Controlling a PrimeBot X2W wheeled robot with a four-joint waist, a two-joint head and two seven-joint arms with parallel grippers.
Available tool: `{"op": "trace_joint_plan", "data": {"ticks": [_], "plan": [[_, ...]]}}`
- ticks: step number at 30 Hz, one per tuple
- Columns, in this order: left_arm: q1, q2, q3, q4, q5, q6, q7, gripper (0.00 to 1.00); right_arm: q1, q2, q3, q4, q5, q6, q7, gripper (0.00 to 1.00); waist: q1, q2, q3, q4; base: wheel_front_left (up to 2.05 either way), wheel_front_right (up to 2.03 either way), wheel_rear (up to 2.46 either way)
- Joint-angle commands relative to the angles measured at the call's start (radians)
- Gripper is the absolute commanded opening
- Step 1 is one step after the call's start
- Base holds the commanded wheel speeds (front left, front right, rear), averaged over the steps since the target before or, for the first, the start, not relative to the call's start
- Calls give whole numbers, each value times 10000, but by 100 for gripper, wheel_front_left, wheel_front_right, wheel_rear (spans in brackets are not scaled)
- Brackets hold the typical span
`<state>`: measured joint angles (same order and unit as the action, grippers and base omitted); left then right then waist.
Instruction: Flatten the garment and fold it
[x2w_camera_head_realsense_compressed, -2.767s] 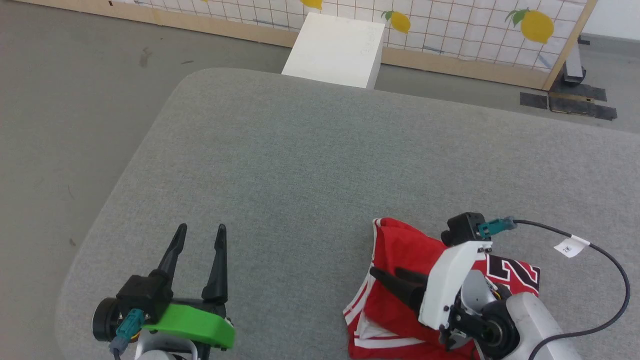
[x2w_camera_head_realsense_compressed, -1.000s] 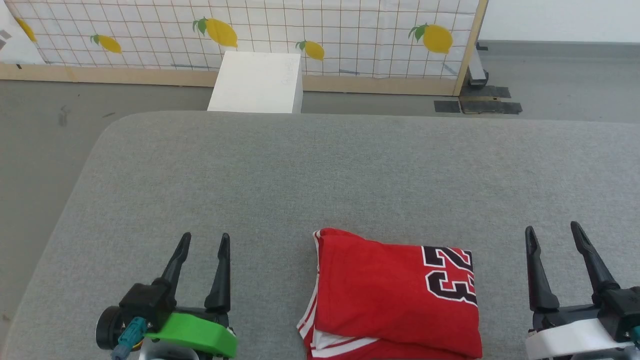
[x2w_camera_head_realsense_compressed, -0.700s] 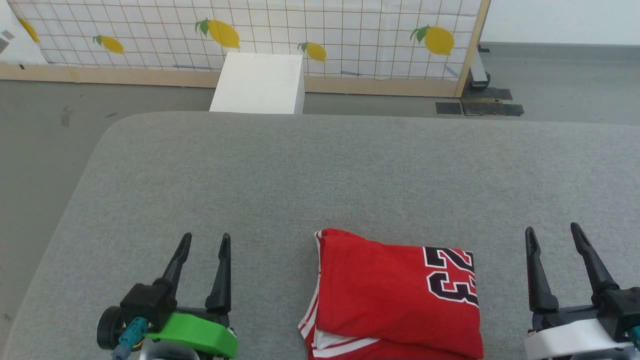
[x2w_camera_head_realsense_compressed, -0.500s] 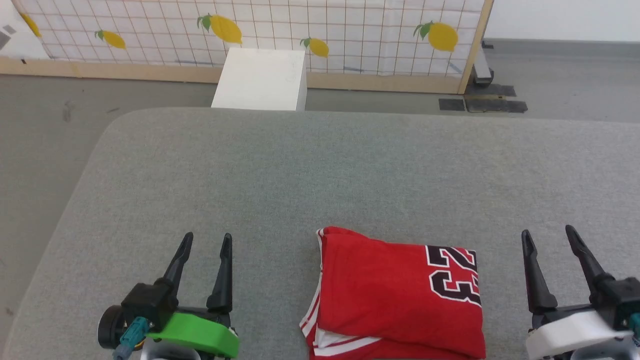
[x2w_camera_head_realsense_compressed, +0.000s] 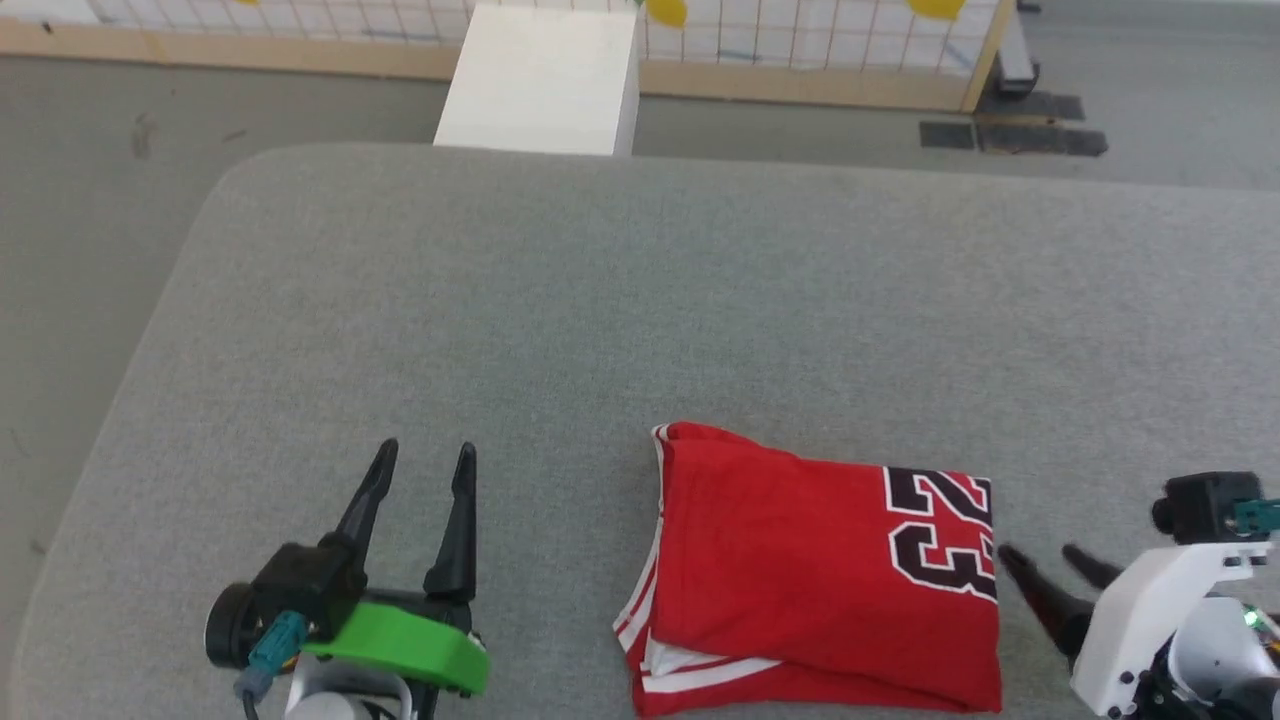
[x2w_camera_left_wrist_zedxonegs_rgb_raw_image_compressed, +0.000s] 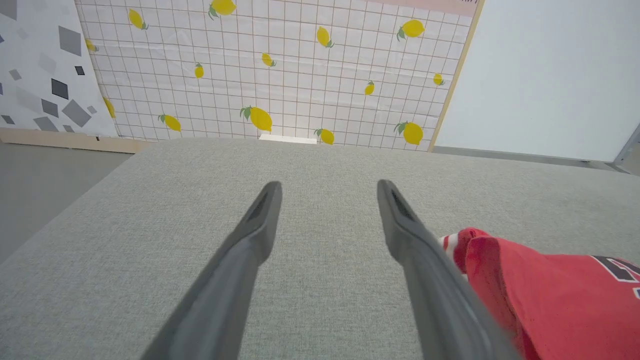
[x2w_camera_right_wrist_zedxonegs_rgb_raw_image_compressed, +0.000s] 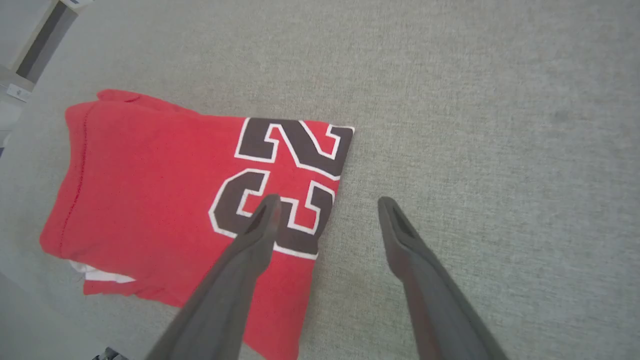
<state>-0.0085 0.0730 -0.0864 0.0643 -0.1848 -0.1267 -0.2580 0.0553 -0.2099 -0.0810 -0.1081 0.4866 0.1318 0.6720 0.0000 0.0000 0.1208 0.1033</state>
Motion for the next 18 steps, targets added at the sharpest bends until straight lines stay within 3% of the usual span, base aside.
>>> {"op": "trace_joint_plan", "data": {"ticks": [1, 6, 15, 17, 18], "plan": [[-248, 38, -36, 23, -93, -40, -38, 100, -220, 137, -20, 121, 158, -11, 360, 100, 0, 0, 293, 250, 0, 0, 0], [-408, 27, -83, 95, -110, -40, -38, 100, -540, 583, 12, 835, 363, -11, 1062, 100, 0, 0, 519, 463, 0, 0, 0], [-534, 47, -106, 154, -117, -40, -38, 100, -890, 861, 704, 2224, 230, -11, 1170, 100, 0, 0, 645, 642, 0, 0, 0], [-545, 44, -112, 167, -108, -40, -38, 100, -931, 883, 940, 2407, 227, -11, 1074, 16, 0, 0, 642, 653, 0, 0, 0], [-548, 42, -119, 177, -107, -40, -38, 100, -941, 842, 1085, 2497, 171, -11, 1022, 0, 0, 0, 628, 656, 0, 0, 0]]}}
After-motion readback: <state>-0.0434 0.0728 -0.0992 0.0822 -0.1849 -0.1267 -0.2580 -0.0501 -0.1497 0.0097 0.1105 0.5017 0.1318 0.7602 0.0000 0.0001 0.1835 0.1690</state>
